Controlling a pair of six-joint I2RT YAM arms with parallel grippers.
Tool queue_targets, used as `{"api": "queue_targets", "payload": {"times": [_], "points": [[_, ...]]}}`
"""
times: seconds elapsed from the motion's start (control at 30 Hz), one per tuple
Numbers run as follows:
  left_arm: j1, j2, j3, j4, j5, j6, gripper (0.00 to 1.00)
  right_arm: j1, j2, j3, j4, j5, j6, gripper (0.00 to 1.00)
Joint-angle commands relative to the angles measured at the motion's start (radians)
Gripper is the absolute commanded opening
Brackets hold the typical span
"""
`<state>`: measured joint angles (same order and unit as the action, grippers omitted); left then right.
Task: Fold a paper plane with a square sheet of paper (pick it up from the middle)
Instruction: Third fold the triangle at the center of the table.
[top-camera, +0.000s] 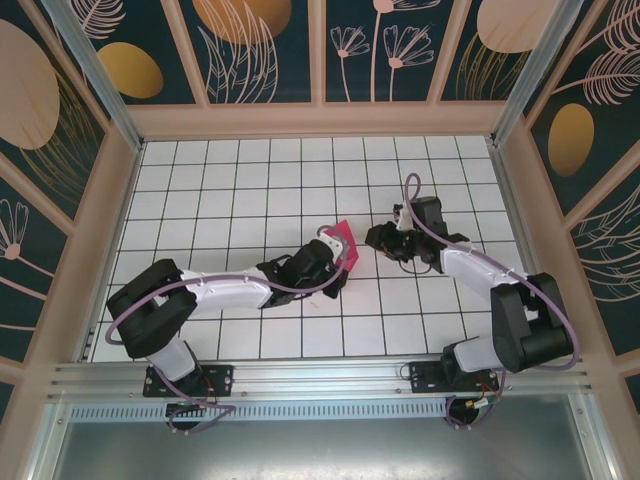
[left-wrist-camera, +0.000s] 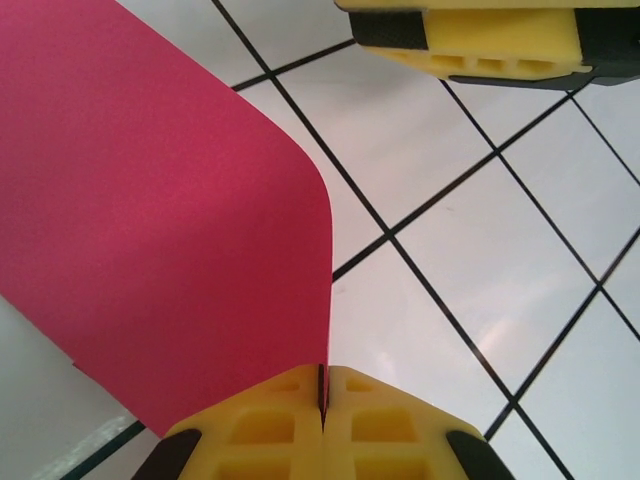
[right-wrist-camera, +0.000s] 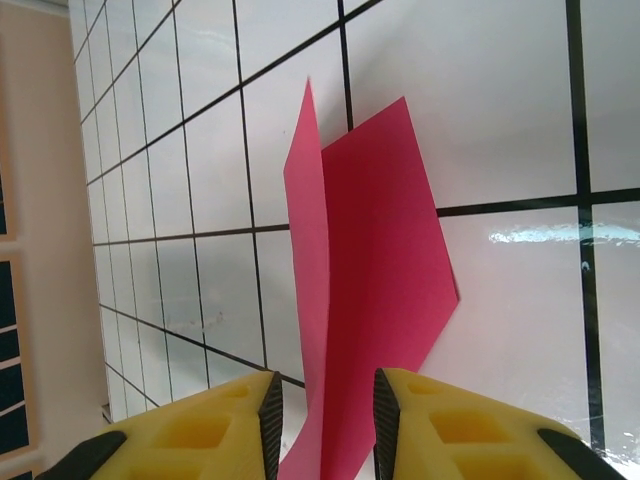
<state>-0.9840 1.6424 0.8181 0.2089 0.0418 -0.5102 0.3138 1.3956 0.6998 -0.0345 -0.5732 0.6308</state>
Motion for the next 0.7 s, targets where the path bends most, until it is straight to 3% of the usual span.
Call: {"api": "queue_targets", "payload": {"times": [0.0, 0.1, 0.5, 0.67], "points": [[0.025, 0.018, -0.041, 0.111, 0.096, -0.049, 0.0, 0.023, -0.009, -0.01, 0.02, -0.035, -0.008, 0.29], [0.047, 0.009, -0.085, 0.178, 0.123, -0.083, 0.0, 0.046, 0.019, 0.005, 0.021, -0.029, -0.01, 0.23], [0.131, 0.04, -0.182, 0.324, 0.257, -0.139, 0.0, 0.095, 0.131, 0.098, 0.024, -0.015, -0.016, 0.21], [0.139, 0.061, -0.188, 0.346, 0.297, -0.147, 0.0, 0.103, 0.245, 0.206, -0.01, -0.004, -0.046, 0.17]]}}
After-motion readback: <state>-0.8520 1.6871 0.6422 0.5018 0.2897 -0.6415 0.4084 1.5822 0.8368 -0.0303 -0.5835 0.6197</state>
